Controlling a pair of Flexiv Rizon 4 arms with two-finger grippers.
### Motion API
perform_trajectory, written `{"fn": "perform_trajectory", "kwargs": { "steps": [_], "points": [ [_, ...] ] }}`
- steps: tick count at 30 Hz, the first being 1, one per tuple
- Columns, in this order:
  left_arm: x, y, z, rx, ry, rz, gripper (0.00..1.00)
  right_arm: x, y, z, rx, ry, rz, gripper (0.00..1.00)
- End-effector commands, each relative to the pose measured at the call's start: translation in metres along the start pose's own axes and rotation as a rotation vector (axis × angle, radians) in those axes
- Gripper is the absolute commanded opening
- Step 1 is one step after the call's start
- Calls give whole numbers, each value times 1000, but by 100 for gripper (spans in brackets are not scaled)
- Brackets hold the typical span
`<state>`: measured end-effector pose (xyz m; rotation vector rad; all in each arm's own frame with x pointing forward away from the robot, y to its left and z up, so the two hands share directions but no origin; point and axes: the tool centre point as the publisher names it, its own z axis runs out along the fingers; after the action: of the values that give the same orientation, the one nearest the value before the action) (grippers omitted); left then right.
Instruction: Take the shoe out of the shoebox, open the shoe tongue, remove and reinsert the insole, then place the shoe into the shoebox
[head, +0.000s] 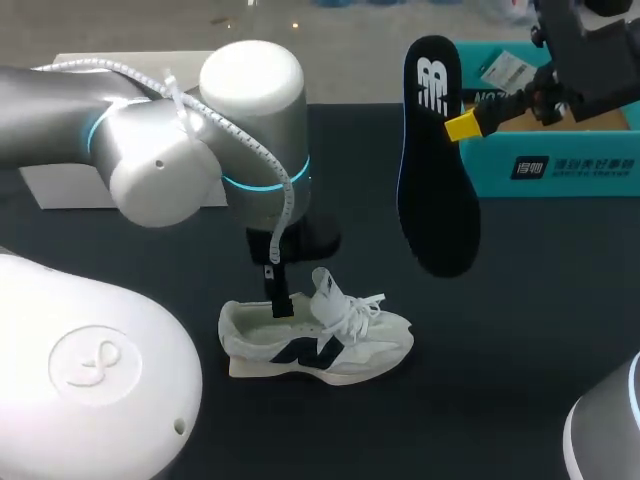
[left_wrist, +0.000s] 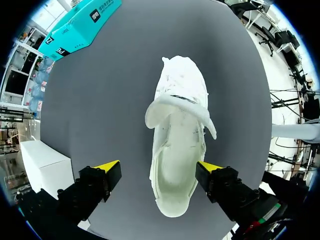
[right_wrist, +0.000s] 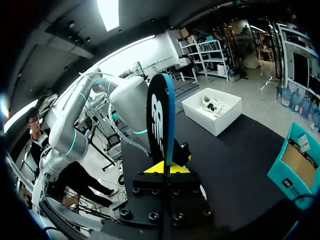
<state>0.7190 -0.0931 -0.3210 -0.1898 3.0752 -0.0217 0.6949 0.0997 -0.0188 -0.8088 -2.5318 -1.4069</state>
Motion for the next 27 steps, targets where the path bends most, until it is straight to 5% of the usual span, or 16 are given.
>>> {"fn": "perform_trajectory", "kwargs": {
  "steps": [1,11,22,23,24,26,27],
  "points": [
    [-11,-11,20,-28,21,-14,100,-1,2,2,4,1,1,0],
    [-28,-18,32,-10,37,8,100,-1,2,2,4,1,1,0],
    [-26,-35,56,-13,64,36,100,-1,2,2,4,1,1,0],
    [-25,-35,57,-13,64,37,91,-1,2,2,4,1,1,0],
    [-25,-36,59,-13,66,38,67,-1,2,2,4,1,1,0],
    [-25,-36,61,-10,77,40,0,-1,2,2,4,1,1,0],
    [-24,-36,61,-9,78,41,0,-1,2,2,4,1,1,0]
  ]
}}
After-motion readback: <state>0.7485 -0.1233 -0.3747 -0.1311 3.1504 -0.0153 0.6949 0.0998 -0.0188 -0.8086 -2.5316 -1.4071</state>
